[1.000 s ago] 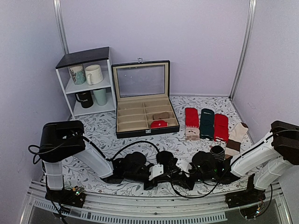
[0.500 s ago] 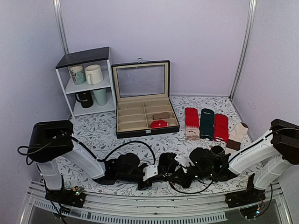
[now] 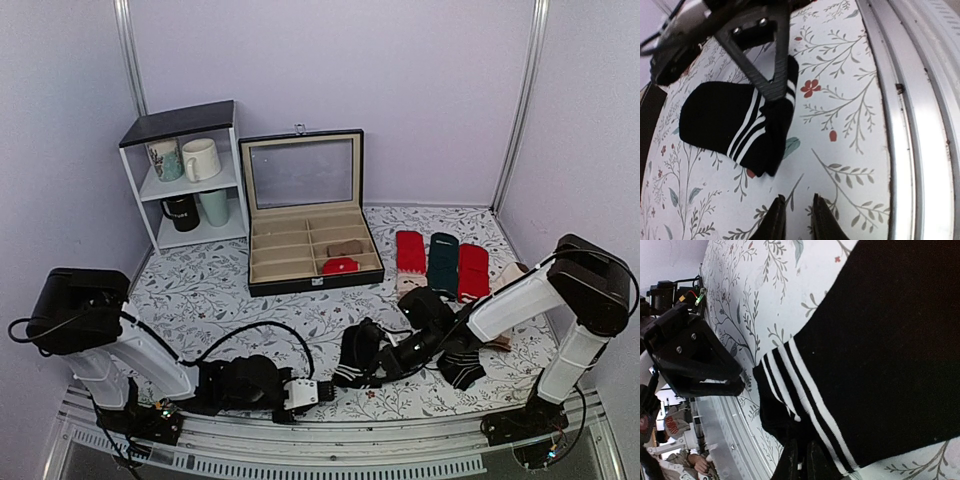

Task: Roll the socks
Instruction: Roll a pair of socks at the center of the board.

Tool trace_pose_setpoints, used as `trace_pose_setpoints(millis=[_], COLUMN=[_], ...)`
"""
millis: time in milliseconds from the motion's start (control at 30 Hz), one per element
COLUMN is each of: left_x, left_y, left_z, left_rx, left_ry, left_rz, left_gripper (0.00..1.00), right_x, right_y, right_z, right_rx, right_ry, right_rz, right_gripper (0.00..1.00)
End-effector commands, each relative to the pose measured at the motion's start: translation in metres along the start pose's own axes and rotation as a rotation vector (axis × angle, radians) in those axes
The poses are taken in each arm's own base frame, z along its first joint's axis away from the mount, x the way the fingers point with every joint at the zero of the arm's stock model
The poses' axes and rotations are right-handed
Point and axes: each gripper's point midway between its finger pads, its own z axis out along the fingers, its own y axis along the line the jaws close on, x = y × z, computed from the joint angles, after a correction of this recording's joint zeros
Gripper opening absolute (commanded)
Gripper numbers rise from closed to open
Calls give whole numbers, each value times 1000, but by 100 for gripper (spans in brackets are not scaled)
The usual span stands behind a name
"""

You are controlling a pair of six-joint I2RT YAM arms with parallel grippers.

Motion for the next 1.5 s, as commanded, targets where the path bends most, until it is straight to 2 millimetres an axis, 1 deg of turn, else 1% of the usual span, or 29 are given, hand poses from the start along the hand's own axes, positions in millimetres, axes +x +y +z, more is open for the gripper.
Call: trace_pose_setpoints(millis=[0,133,267,333,567,667,833,967,1067,1167,1300,1367,1467], left_x=[-31,-46,-58,-60,-50,-44,-40,-34,-29,-26,-25,-24,-22], left_y=[-3,1,3,1,-16,-19,-14,-12,-6,4,10,9,6], left_z=[-4,-4,4,10,27,35,41,49,51,51,47,47,51], left_rx=[-46,-80,-102,-89,13,34,18,23,2,-42,-82,-75,-50], left_ry=[-84,-153,-177,-179,-159,-124,-107,-70,-52,-41,-47,-42,-25], left_rz=[106,167,222,241,249,244,224,198,163,134,124,131,135], left_gripper=[21,30,34,34,33,33,32,28,28,30,32,34,33], right_x=[39,39,41,43,39,39,39,36,37,39,40,40,40], right_y=[-14,-10,-14,-16,-16,-16,-17,-15,-14,-14,-15,-15,-15], right_z=[6,9,10,10,8,8,8,8,8,7,9,9,10], right_rx=[-39,-56,-29,-21,-13,-13,-9,-21,-24,-31,-33,-35,-36], right_ry=[191,234,256,267,257,258,258,252,253,256,256,256,257], right_rz=[240,311,367,389,406,413,416,410,413,410,416,415,417], right_gripper=[3,3,4,5,5,5,5,5,5,6,6,6,6])
